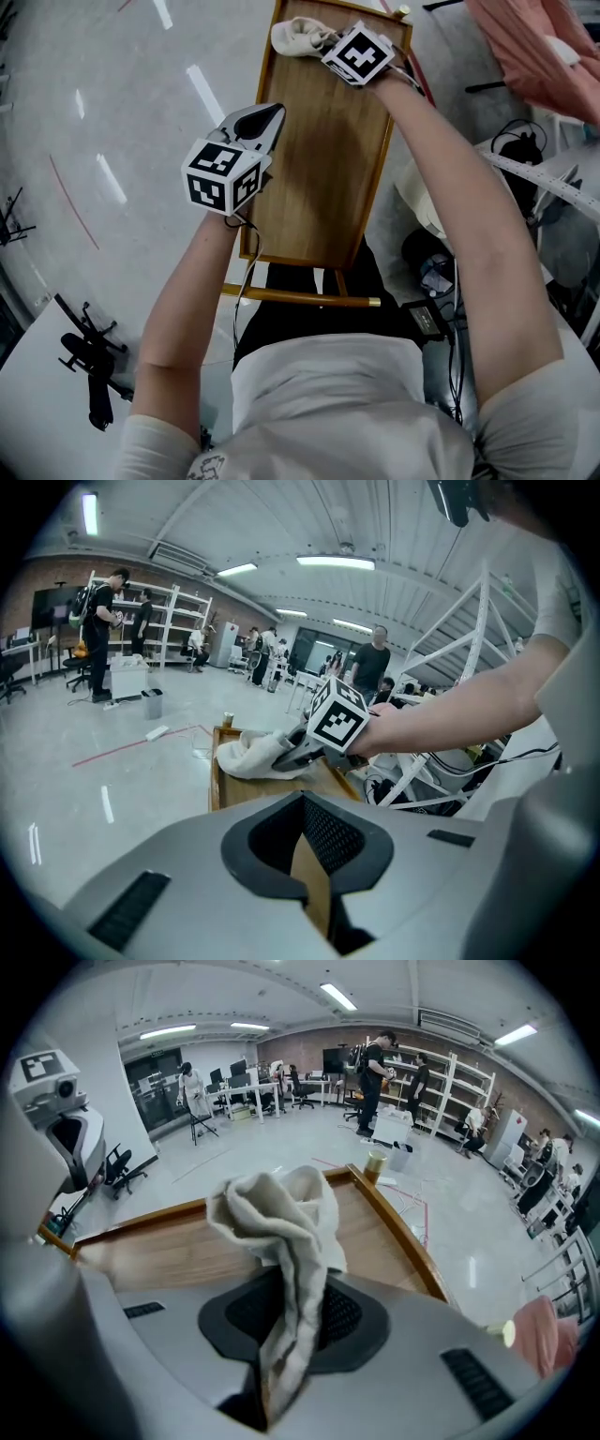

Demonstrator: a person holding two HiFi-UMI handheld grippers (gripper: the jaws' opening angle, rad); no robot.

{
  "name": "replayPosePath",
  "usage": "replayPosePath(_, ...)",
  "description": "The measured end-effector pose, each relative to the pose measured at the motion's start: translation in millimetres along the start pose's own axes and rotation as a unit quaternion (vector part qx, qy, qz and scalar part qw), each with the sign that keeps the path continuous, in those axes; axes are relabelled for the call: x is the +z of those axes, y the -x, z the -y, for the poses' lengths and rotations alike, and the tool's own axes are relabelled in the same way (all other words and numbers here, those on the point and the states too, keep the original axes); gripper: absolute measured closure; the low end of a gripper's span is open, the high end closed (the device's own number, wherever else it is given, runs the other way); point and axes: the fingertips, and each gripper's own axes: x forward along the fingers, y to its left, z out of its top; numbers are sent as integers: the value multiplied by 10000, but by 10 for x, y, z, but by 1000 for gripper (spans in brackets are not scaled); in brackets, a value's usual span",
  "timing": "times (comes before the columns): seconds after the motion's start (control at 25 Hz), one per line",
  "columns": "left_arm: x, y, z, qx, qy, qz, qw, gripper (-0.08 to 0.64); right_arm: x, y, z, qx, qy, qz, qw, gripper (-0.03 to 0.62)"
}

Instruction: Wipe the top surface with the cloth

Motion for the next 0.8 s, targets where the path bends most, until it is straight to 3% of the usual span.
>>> replayPosePath(0.28, -90, 3, 249, -78, -122, -94, 9999, 552, -290, 126, -694, 543, -134, 47, 9984, 511)
replayPosePath(0.6, -185, 112, 514, -183, -192, -188, 9995, 552, -596, 333, -1367, 439, 24, -9, 9990, 511)
replayPosePath(0.8, -244, 320, 592, -233, -144, -186, 9995, 552, -791, 443, -2019, 619, -110, -59, 9980, 511)
